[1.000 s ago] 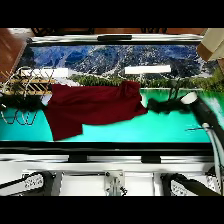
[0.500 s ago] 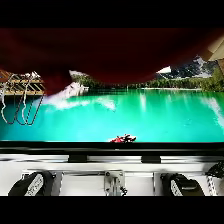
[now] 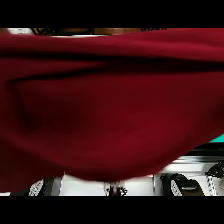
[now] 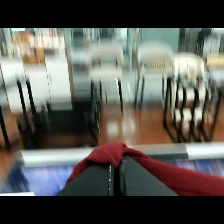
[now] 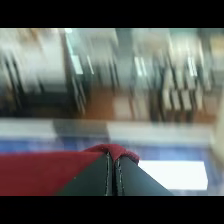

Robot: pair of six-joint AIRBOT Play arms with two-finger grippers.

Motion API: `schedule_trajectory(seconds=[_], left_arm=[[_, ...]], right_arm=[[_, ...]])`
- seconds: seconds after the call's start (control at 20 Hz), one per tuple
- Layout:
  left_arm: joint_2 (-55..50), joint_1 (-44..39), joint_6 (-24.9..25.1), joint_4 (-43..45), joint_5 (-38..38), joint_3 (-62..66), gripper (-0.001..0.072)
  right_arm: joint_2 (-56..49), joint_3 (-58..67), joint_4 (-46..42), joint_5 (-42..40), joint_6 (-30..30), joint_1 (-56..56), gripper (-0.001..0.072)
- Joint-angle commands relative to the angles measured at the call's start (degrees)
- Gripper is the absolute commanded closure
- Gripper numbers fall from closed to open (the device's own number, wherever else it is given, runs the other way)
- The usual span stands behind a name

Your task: Fold the shirts.

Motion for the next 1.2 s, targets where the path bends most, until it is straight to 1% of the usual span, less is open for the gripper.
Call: schedule_trajectory(seconds=[0.0,0.1,0.15,0.2,0.25,0.35,0.45,0.55,0.6,0.65,0.75,0.85,0.95,1.0,1.05,1.15], left_arm=[[-1.9,0.0,3.1,0.8,-5.2,-12.4,0.0673],[-4.7,0.0,3.2,0.5,-6.5,-24.0,0.0673],[-6.9,-0.3,4.5,0.5,-5.6,-30.4,0.0673],[-9.4,-0.8,6.0,0.5,-3.9,-35.7,0.0673],[-12.9,-1.8,6.0,0.2,-1.1,-40.5,0.0673],[-21.6,-4.9,6.0,-2.6,5.2,-46.1,0.0673],[-32.0,-8.4,6.0,-3.9,12.6,-45.3,0.0673],[-41.7,-10.6,5.9,-3.9,20.5,-40.4,0.0673],[-46.4,-11.5,5.9,-4.3,23.1,-36.9,0.0673],[-50.4,-12.3,5.9,-4.6,24.6,-33.4,0.0673],[-57.8,-14.1,6.0,-4.6,26.0,-26.4,0.0673],[-63.3,-15.1,5.9,-4.7,25.8,-21.1,0.0673],[-64.7,-14.9,6.0,-3.5,21.3,-18.8,0.0673],[-64.2,-14.3,6.0,-0.9,16.4,-18.0,0.0673],[-63.5,-13.5,6.0,2.2,9.6,-17.1,0.0673],[-61.8,-11.9,5.9,8.7,-5.5,-16.9,0.0673]], right_arm=[[-7.6,-5.1,-8.4,15.7,0.3,0.0,0.0655],[-12.4,-13.4,-6.4,14.7,-0.8,0.0,0.0655],[-14.8,-17.7,-4.6,12.2,-0.7,0.0,0.0655],[-17.8,-22.2,-2.7,8.4,-0.7,0.0,0.0655],[-21.2,-26.0,-0.9,3.4,-0.1,0.0,0.0655],[-29.3,-29.3,0.9,-6.8,3.6,0.0,0.0655],[-37.7,-29.3,4.5,-17.8,5.4,0.0,0.0655],[-44.2,-29.3,11.0,-29.7,5.3,0.0,0.0655],[-46.9,-29.3,13.6,-35.5,5.3,0.0,0.0655],[-49.0,-29.3,15.7,-40.2,5.3,0.0,0.0655],[-52.7,-29.3,17.2,-46.4,5.3,0.5,0.0655],[-55.2,-29.3,17.4,-47.2,5.1,0.9,0.0655],[-55.1,-29.3,16.8,-42.7,3.9,0.5,0.0655],[-54.1,-29.2,16.5,-39.0,2.9,0.2,0.0654],[-52.5,-29.3,16.4,-33.6,2.1,-0.3,0.0654],[-49.1,-29.3,14.5,-20.0,1.2,-1.0,0.0655]])
